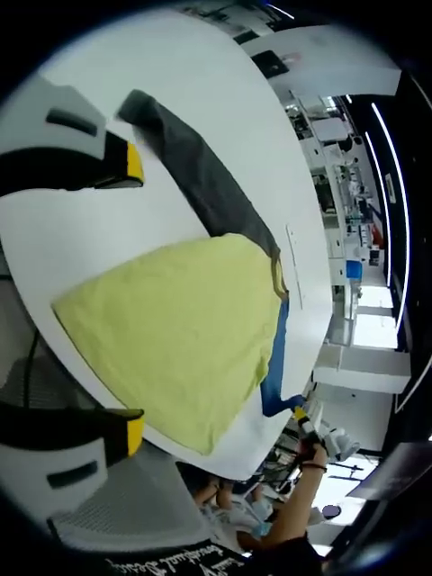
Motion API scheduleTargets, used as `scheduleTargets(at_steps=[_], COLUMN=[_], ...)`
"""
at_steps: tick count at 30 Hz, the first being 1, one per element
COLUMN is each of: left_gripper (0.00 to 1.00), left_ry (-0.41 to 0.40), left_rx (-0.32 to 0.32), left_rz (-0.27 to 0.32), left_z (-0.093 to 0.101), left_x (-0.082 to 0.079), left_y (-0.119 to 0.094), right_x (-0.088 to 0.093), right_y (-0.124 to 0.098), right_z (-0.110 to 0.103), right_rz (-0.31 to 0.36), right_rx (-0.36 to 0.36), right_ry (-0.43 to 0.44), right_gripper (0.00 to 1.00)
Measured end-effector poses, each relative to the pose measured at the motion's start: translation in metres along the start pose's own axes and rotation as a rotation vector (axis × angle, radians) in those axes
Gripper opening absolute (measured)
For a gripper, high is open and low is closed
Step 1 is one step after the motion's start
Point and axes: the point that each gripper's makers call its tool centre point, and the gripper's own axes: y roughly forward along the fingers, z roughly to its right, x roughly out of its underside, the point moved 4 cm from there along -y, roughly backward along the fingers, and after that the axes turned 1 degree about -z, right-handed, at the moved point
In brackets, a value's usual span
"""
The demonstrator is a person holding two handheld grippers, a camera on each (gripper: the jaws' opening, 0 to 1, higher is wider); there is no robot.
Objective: Fold the garment on the visible template until the final outline fits inside the template.
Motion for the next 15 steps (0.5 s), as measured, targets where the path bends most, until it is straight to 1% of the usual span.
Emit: scheduleTargets(at_steps=[3, 5, 7, 9, 11, 13, 14, 15], left_gripper=[0.99, 0.99, 0.99, 0.99, 0.99, 0.99, 0.99, 0.99], left_ry=[0.0, 0.002, 0.009, 0.016, 0.016, 0.01, 0.006, 0.003], left_rx=[0.002, 0.0, -0.006, -0.017, -0.017, -0.015, -0.015, -0.016], left_rz=[0.006, 0.007, 0.005, 0.005, 0.008, 0.01, 0.013, 0.015], left_z=[0.001, 0.0, -0.001, -0.002, -0.002, -0.001, -0.001, -0.001], left_x=[-0.001, -0.001, -0.001, -0.001, -0.002, -0.002, -0.002, -0.003], left_y=[0.0, 0.0, 0.001, 0.001, 0.001, 0.001, 0.001, 0.002], right_x=[-0.004, -0.008, -0.01, -0.014, -0.014, -0.02, -0.019, -0.02], right_y=[0.002, 0.006, 0.007, 0.013, 0.014, 0.023, 0.022, 0.022], right_z=[-0.015, -0.017, -0.028, -0.029, -0.043, -0.044, -0.054, -0.058], right_rz=[0.0, -0.002, 0.0, 0.002, -0.005, -0.007, -0.009, -0.009], right_rx=[-0.019, -0.028, -0.04, -0.048, -0.059, -0.071, -0.077, -0.081], right_ry=[-0.019, -0.026, -0.032, -0.036, -0.045, -0.06, -0.067, -0.07], right_gripper=[0.0, 0.0, 0.0, 0.0, 0.0, 0.0, 0.0, 0.0])
